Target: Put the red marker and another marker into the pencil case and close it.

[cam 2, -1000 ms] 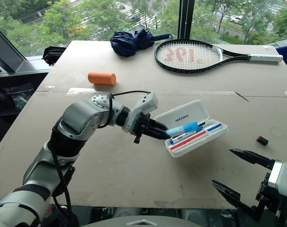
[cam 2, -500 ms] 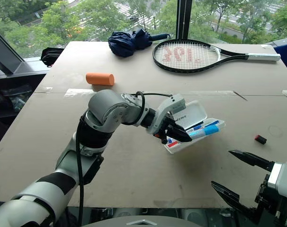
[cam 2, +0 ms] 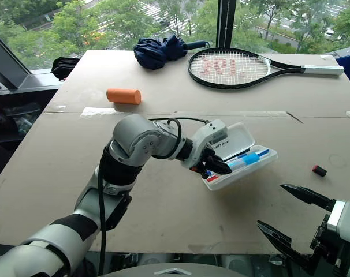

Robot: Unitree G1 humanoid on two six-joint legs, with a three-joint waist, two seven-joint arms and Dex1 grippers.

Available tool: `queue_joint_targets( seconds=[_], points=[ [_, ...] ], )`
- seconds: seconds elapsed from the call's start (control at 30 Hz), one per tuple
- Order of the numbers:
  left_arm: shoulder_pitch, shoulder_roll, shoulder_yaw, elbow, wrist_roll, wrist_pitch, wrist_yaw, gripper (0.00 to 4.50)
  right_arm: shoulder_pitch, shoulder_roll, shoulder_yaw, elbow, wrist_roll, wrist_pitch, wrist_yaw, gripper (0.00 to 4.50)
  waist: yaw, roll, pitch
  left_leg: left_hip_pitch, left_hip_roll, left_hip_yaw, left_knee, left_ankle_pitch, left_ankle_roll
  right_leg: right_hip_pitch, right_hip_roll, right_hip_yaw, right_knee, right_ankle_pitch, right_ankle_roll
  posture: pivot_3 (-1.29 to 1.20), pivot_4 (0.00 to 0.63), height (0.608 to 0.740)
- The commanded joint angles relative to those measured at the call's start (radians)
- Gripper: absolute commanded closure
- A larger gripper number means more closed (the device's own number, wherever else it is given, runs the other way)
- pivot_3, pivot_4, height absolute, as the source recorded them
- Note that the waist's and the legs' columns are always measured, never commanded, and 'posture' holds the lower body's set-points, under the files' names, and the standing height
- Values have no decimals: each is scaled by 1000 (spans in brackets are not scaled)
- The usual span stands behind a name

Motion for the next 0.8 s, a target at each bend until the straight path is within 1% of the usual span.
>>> queue_joint_targets(
  seconds=[0.03, 0.2, 0.5, 0.53, 0.63, 0.7, 0.73, 0.8],
  points=[
    [-15, -4, -60, 10, -11, -16, -1, 3719, 12, 4, -15, -32, 6, -14, -4, 0, 1, 0, 0, 0, 0, 0, 0, 0, 0, 0, 0, 0, 0, 0, 0, 0, 150, 730],
    [-21, -7, -79, 20, -22, -36, -16, 3719, 25, 11, -20, -36, 7, -20, -3, 0, 0, 0, 0, 0, 0, 0, 0, 0, 0, 0, 0, 0, 0, 0, 0, 0, 150, 730],
    [-20, 35, -151, 9, -25, -122, -70, 3719, 14, 4, -10, -27, 4, -18, -6, 0, 0, 0, 0, 0, 0, 0, 0, 0, 0, 0, 0, 0, 0, 0, 0, 0, 150, 730],
    [-21, 42, -157, 6, -22, -129, -72, 3219, 12, 3, -8, -26, 3, -18, -6, 0, 0, 0, 0, 0, 0, 0, 0, 0, 0, 0, 0, 0, 0, 0, 0, 0, 150, 730],
    [-24, 59, -147, -5, -19, -142, -71, 2185, 9, 3, -4, -24, 2, -19, -6, 0, 0, 0, 0, 0, 0, 0, 0, 0, 0, 0, 0, 0, 0, 0, 0, 0, 150, 730],
    [-19, 73, -116, -19, -34, -141, -77, 1447, 8, 4, -2, -23, 1, -19, -5, 0, 0, 0, 0, 0, 0, 0, 0, 0, 0, 0, 0, 0, 0, 0, 0, 0, 150, 730],
    [-12, 87, -89, -36, -48, -139, -83, 1447, 7, 5, 1, -23, -1, -19, -5, 0, 0, 0, 0, 0, 0, 0, 0, 0, 0, 0, 0, 0, 0, 0, 0, 0, 150, 730],
    [42, 109, -15, -94, -56, -208, -81, 1447, 3, 5, 7, -18, -5, -20, -4, 0, -1, 1, 0, 0, 0, 0, 0, 0, 0, 0, 0, 0, 0, 0, 0, 0, 150, 730]
  ],
)
